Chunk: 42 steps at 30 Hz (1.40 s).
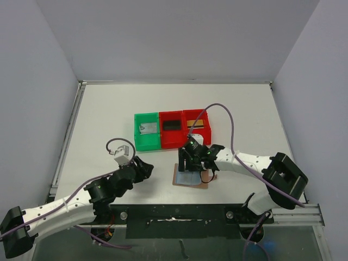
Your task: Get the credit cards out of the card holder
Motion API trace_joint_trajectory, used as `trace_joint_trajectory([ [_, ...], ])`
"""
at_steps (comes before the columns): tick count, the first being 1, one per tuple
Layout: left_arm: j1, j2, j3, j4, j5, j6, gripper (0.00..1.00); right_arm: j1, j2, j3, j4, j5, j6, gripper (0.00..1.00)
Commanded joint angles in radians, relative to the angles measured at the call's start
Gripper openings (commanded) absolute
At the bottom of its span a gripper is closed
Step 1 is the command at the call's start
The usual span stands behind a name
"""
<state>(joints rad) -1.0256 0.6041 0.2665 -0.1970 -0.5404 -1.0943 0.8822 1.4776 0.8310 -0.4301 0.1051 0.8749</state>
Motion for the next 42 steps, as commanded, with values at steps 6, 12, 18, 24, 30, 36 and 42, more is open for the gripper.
trace_joint_trajectory([
  [6,0.006,0.11,0.078,0.089,0.045,0.045,0.52,0.053,0.046,0.047,-0.031,0.095,0.048,0.71],
  [12,0.011,0.111,0.073,0.091,0.054,0.041,0.53,0.069,0.077,0.048,-0.077,0.159,0.081,0.67],
  [18,0.013,0.104,0.069,0.096,0.054,0.042,0.53,0.066,0.041,-0.02,0.033,0.105,0.078,0.6],
  [24,0.015,0.124,0.077,0.126,0.075,0.06,0.54,0.003,-0.049,-0.141,0.22,-0.026,0.081,0.62],
  [30,0.015,0.169,0.082,0.179,0.125,0.083,0.54,-0.071,-0.114,-0.255,0.329,-0.11,0.096,0.61],
  [36,0.016,0.232,0.069,0.354,0.268,0.139,0.54,-0.083,-0.129,-0.282,0.337,-0.118,0.101,0.59],
  [42,0.015,0.374,0.037,0.627,0.452,0.165,0.55,-0.104,-0.163,-0.345,0.44,-0.165,0.138,0.6],
])
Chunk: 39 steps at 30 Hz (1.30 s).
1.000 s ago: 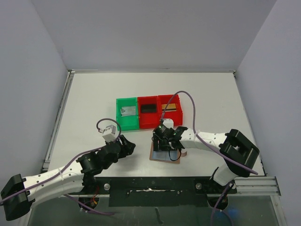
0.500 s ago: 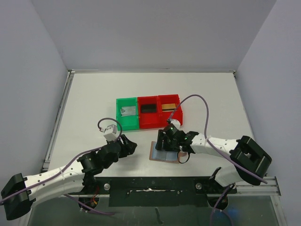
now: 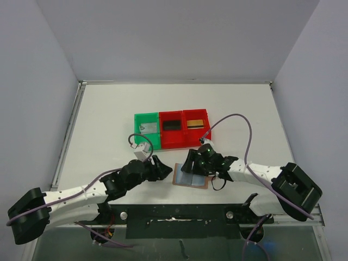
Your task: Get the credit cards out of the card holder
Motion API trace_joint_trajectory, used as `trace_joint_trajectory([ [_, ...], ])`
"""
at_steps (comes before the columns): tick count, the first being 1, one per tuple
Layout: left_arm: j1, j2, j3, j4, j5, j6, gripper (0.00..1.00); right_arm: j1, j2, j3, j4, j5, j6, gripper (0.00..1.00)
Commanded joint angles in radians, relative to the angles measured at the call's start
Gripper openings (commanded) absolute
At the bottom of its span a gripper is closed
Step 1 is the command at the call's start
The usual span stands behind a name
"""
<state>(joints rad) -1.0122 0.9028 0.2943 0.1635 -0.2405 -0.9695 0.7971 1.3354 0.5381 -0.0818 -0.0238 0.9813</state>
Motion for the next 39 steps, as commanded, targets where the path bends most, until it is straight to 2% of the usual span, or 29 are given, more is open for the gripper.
trace_joint_trajectory([
  [1,0.003,0.104,0.012,0.297,0.174,0.041,0.55,-0.023,-0.025,-0.06,0.105,-0.046,0.038,0.6],
  [9,-0.001,0.338,0.051,0.502,0.277,0.017,0.54,-0.046,-0.062,-0.099,0.16,-0.068,0.064,0.6],
  [16,-0.002,0.489,0.087,0.586,0.317,0.005,0.45,-0.056,-0.079,-0.114,0.16,-0.082,0.056,0.6],
  [26,-0.004,0.606,0.118,0.692,0.383,-0.022,0.36,-0.058,-0.088,-0.123,0.174,-0.101,0.045,0.6],
  [39,-0.006,0.662,0.124,0.738,0.399,-0.052,0.35,-0.059,-0.106,-0.108,0.16,-0.103,0.039,0.62],
])
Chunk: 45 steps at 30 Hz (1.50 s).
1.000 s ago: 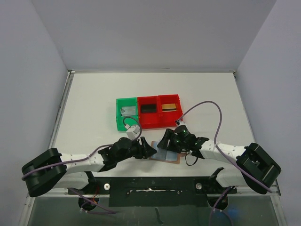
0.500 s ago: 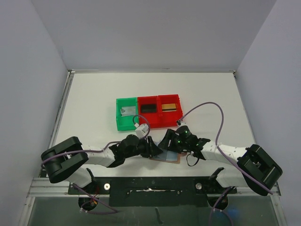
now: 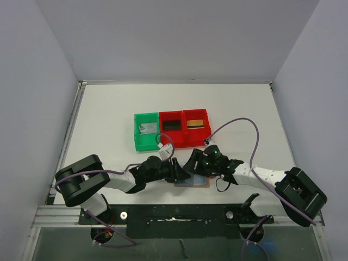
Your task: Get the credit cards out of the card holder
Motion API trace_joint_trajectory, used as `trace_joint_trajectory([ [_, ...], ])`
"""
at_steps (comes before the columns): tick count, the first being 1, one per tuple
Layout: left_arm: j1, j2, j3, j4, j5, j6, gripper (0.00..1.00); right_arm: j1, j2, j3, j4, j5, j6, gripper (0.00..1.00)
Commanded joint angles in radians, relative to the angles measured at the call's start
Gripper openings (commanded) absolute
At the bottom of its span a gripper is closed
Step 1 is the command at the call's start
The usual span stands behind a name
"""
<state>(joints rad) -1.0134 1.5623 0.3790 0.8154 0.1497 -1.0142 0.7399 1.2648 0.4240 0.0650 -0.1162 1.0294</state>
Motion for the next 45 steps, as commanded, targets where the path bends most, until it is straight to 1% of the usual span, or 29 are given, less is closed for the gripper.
trace_joint_trajectory([
  [1,-0.005,0.003,0.042,0.084,0.008,-0.006,0.35,-0.002,-0.038,0.008,0.01,-0.012,-0.009,0.62],
  [4,-0.004,0.009,0.054,0.075,0.012,-0.002,0.35,-0.002,-0.054,0.02,-0.013,-0.01,-0.014,0.67],
  [6,-0.004,0.012,0.06,0.071,0.013,0.001,0.36,-0.002,-0.08,0.037,-0.051,0.009,-0.013,0.73],
  [8,-0.005,0.013,0.064,0.071,0.011,0.002,0.36,-0.003,-0.112,0.053,-0.086,0.037,-0.005,0.79],
  [11,-0.004,0.02,0.076,0.069,0.015,0.004,0.36,-0.007,-0.163,0.082,-0.178,0.106,0.007,0.84],
  [17,-0.006,0.059,0.113,0.062,0.042,0.008,0.36,-0.019,-0.27,0.145,-0.428,0.297,0.053,0.86],
  [20,-0.016,0.082,0.136,0.06,0.05,0.013,0.36,-0.022,-0.328,0.136,-0.495,0.366,0.104,0.87],
  [22,-0.025,0.106,0.163,0.048,0.063,0.02,0.37,-0.023,-0.369,0.115,-0.484,0.379,0.116,0.87],
  [24,-0.037,0.143,0.21,0.026,0.097,0.031,0.39,-0.024,-0.409,0.099,-0.47,0.392,0.122,0.87],
  [27,-0.049,0.181,0.244,0.013,0.125,0.036,0.4,-0.027,-0.458,0.102,-0.496,0.439,0.136,0.88],
  [30,-0.05,0.145,0.219,0.026,0.094,0.03,0.42,-0.029,-0.482,0.125,-0.546,0.478,0.141,0.88],
  [32,-0.044,0.113,0.212,-0.01,0.081,0.044,0.44,-0.03,-0.492,0.129,-0.556,0.48,0.132,0.87],
  [36,-0.044,0.036,0.203,-0.125,0.026,0.077,0.46,-0.031,-0.514,0.083,-0.485,0.41,0.099,0.85],
  [40,-0.044,-0.036,0.152,-0.17,-0.053,0.069,0.46,-0.029,-0.536,0.019,-0.368,0.333,0.09,0.82],
  [42,-0.042,-0.064,0.137,-0.195,-0.083,0.065,0.46,-0.03,-0.541,-0.002,-0.337,0.31,0.087,0.8],
  [45,-0.042,-0.095,0.124,-0.211,-0.109,0.065,0.46,-0.029,-0.542,-0.024,-0.281,0.255,0.06,0.73],
])
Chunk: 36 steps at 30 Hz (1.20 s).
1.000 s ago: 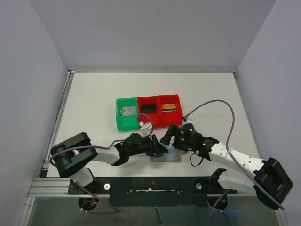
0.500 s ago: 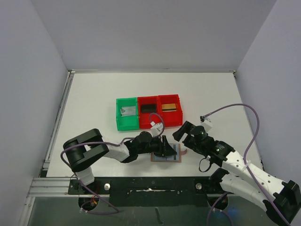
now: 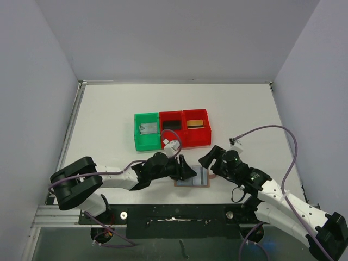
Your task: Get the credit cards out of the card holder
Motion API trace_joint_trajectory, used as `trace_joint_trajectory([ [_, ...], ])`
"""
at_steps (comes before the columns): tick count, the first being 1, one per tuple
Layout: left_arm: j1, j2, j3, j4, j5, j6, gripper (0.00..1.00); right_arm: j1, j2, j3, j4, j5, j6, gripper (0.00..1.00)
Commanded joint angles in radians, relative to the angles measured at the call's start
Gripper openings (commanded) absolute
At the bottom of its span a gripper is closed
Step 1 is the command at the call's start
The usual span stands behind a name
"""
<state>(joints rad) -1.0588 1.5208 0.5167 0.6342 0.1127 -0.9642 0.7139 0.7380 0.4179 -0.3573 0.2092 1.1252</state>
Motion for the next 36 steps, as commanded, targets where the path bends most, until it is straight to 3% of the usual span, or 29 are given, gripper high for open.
trace_joint_trajectory([
  [1,0.003,-0.059,-0.013,-0.035,-0.078,0.017,0.46,-0.004,-0.014,-0.026,0.158,-0.089,-0.035,0.71],
  [6,0.003,-0.06,0.02,-0.07,-0.084,0.029,0.47,-0.004,0.021,-0.058,0.202,-0.157,-0.012,0.55],
  [10,0.002,-0.041,0.04,-0.075,-0.074,0.032,0.46,-0.004,0.061,-0.097,0.235,-0.17,-0.002,0.49],
  [19,-0.001,0.017,0.093,-0.081,-0.033,0.038,0.47,-0.04,0.174,-0.202,0.352,-0.235,0.002,0.45],
  [26,-0.004,0.11,0.18,-0.129,-0.004,0.051,0.46,-0.071,0.235,-0.222,0.194,-0.109,0.034,0.42],
  [31,-0.003,0.097,0.153,-0.2,-0.117,0.002,0.46,-0.078,0.214,-0.263,0.221,-0.135,0.053,0.42],
  [36,-0.003,0.109,0.144,-0.175,-0.103,-0.022,0.46,-0.079,0.161,-0.319,0.267,-0.173,0.068,0.41],
])
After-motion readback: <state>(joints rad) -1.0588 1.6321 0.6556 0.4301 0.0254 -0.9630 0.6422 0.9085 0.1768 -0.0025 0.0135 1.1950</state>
